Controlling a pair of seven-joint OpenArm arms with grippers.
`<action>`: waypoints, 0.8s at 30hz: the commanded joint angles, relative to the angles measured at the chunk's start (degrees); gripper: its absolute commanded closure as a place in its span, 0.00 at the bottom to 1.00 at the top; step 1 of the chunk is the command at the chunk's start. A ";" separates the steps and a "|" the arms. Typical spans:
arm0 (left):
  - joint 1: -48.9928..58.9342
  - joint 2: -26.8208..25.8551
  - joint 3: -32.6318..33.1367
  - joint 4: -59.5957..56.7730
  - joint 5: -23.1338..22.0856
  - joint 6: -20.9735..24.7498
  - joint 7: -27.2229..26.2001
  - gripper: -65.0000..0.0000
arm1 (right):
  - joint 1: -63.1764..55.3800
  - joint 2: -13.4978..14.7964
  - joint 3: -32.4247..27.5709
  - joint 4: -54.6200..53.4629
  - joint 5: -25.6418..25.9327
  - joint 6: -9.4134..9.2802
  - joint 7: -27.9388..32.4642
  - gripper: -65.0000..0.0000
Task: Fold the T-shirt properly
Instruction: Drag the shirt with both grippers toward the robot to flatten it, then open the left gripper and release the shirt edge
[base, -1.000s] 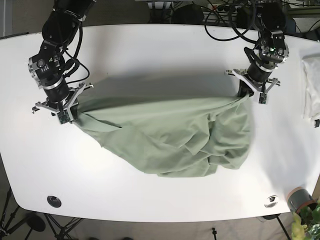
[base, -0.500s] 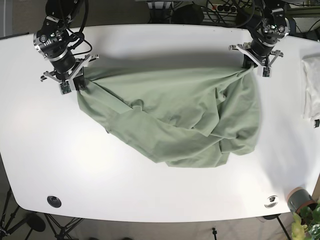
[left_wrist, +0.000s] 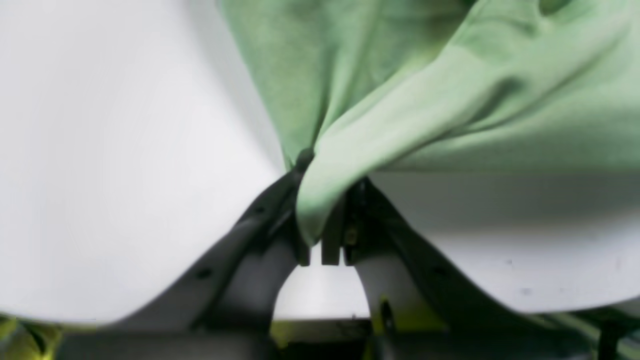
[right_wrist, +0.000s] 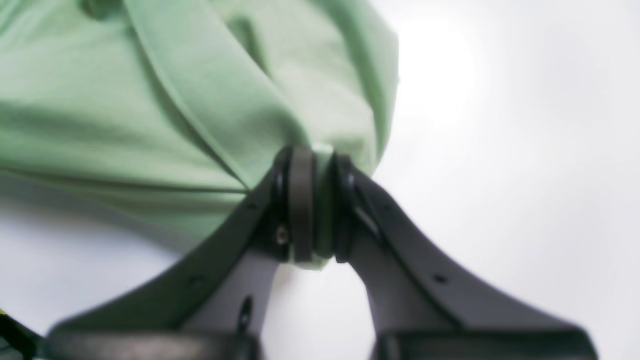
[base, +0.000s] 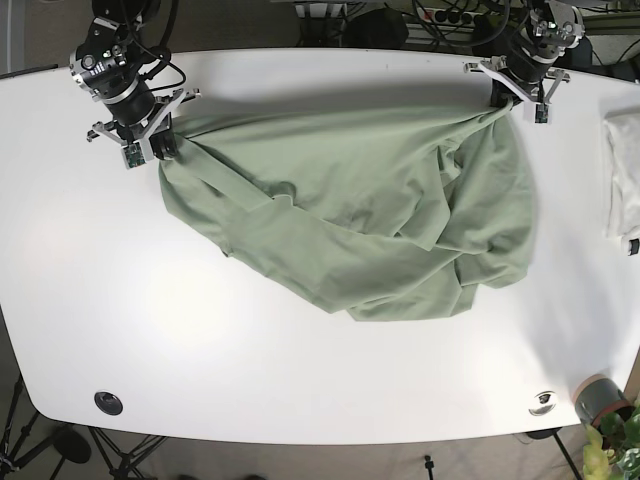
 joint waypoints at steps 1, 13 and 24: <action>0.46 0.53 -2.41 1.16 0.29 -1.19 -1.07 1.00 | -0.42 0.74 0.08 -0.76 -0.33 -0.56 1.03 1.00; -0.15 0.53 -3.20 1.16 0.29 -2.77 -1.07 1.00 | -0.51 0.56 0.26 -4.63 -0.33 -0.56 1.03 1.00; -2.08 -4.66 3.57 0.89 0.20 -2.95 -1.07 0.87 | 0.98 0.39 0.26 -4.36 -0.68 -0.56 0.94 1.00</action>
